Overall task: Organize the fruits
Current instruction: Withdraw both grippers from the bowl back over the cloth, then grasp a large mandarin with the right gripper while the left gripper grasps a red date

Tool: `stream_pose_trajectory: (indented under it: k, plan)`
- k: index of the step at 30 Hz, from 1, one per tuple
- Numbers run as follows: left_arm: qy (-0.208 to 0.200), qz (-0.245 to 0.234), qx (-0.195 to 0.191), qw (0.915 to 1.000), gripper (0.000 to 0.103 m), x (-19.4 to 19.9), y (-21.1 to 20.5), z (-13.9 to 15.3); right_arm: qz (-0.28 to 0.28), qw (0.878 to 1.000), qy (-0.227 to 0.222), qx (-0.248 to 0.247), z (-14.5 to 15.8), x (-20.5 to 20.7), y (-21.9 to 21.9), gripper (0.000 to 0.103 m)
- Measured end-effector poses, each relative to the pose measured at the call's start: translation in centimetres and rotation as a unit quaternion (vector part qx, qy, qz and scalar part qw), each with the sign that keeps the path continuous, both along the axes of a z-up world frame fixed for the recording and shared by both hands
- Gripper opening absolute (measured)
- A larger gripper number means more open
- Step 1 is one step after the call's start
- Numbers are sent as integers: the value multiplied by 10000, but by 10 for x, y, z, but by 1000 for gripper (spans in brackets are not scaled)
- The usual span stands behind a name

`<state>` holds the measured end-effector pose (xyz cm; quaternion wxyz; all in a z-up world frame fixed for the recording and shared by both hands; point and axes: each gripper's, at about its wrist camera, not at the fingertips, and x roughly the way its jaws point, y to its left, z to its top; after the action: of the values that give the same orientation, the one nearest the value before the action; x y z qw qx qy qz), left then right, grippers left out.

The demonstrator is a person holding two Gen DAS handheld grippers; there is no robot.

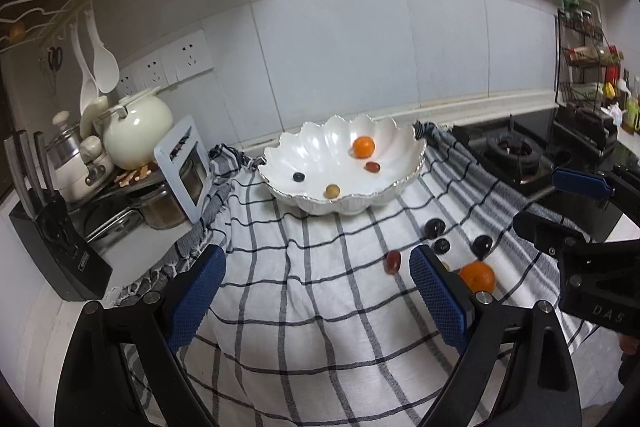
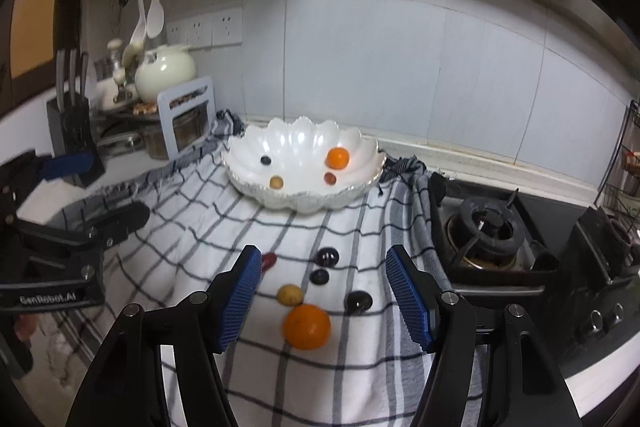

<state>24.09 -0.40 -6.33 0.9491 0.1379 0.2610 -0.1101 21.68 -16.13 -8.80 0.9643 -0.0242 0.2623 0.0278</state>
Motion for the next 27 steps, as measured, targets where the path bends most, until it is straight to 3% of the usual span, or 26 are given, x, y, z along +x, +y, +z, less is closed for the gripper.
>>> stream_pose_trajectory:
  k: [10,27]
  plan:
    - [324,-412,65,9986,85,21,-10,-33,82,9993,329,-126,-32,8,7,66]
    - [857,-843,35,9927,61,67,-37,-81,2,9967,788,215,-78,32,7,66]
